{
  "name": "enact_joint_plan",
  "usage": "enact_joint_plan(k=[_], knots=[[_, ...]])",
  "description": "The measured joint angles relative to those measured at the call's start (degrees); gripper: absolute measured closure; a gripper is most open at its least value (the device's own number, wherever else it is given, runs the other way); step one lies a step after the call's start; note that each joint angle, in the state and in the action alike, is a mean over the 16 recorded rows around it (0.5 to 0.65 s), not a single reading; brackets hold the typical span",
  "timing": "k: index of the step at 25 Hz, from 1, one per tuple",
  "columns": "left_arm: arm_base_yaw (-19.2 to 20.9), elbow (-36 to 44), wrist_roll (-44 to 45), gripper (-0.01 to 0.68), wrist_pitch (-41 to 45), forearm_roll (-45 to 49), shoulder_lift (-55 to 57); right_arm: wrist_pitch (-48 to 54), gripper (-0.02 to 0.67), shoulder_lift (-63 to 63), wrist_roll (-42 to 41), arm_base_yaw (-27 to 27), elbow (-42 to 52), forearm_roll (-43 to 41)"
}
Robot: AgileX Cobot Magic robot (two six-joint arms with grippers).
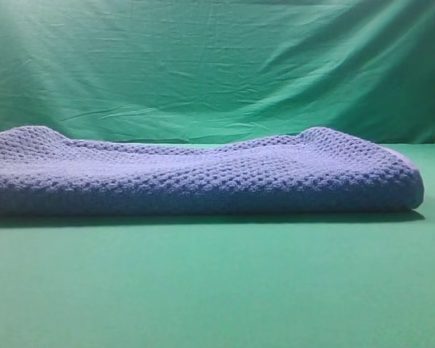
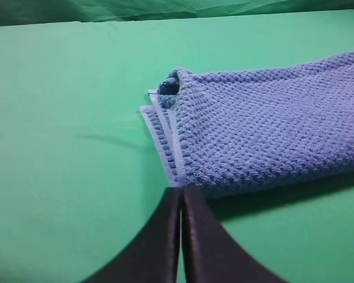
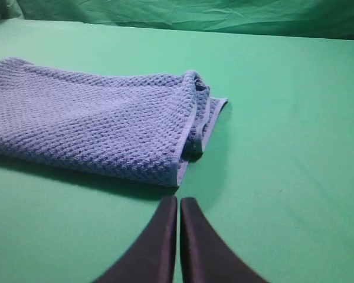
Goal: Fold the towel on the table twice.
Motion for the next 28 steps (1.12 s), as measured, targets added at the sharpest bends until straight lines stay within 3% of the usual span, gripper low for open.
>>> enact_joint_plan(k=[8,14,28], knots=[[4.16,0.0,0.0,0.673,0.02,0.0,0.0,0.0,0.649,0.0,0.0,-8.49,0.0,0.0],[4.92,0.0,0.0,0.673,0.02,0.0,0.0,0.0,0.649,0.0,0.0,-13.78,0.0,0.04],[4.92,0.0,0.0,0.673,0.02,0.0,0.0,0.02,0.649,0.0,0.0,-15.44,0.0,0.11]])
